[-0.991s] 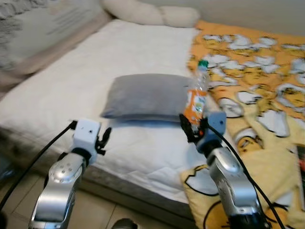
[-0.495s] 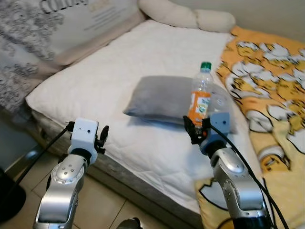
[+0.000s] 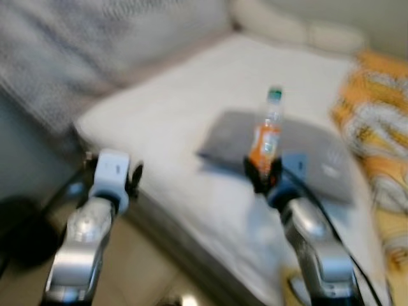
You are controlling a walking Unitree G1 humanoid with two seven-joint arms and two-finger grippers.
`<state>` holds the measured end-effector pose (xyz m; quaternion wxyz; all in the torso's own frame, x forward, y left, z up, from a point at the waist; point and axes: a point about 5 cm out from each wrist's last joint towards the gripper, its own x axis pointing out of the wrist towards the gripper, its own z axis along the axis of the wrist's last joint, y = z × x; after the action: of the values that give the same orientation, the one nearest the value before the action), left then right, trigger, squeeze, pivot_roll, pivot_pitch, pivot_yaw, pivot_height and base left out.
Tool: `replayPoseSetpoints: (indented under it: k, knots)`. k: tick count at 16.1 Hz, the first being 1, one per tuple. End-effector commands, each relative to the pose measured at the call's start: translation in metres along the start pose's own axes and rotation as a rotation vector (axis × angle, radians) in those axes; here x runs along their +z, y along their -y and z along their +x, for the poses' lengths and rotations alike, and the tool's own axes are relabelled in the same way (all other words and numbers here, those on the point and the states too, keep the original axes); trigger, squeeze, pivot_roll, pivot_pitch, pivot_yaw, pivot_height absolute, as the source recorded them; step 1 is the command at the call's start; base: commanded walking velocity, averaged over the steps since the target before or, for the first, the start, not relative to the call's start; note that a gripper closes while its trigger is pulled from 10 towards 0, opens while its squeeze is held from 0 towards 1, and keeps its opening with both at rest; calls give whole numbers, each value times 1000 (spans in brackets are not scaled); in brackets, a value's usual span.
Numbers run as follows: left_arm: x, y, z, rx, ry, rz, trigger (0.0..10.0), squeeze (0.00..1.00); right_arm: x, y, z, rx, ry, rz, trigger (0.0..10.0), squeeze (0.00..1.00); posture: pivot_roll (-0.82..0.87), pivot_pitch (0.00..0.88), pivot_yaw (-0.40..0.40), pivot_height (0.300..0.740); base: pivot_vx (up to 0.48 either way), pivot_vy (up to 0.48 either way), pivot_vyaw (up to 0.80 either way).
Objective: Clean up the room
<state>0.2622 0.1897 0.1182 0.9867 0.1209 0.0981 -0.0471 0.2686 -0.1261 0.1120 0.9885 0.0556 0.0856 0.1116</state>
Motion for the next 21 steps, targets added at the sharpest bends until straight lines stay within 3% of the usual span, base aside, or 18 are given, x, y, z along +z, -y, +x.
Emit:
replayPoseSetpoints:
  k: [1,7,14,21]
  knots:
    - [-1,2,0,-15,-2,9,10000,0,4,6,0,-42,10,-10,10000,0,-40,0,6,740,0,0,800]
    - [3,2,3,-19,16,5,10000,0,1,1,4,-3,-15,78,10000,0,-22,0,-2,740,0,0,800]
    - [4,1,5,-27,23,-47,10000,0,-5,-4,6,42,-67,76,10000,0,-30,0,2,740,115,0,800]
    - [7,2,7,-39,27,-46,10000,0,-9,0,4,31,-91,79,10000,0,-40,0,18,740,278,0,59]
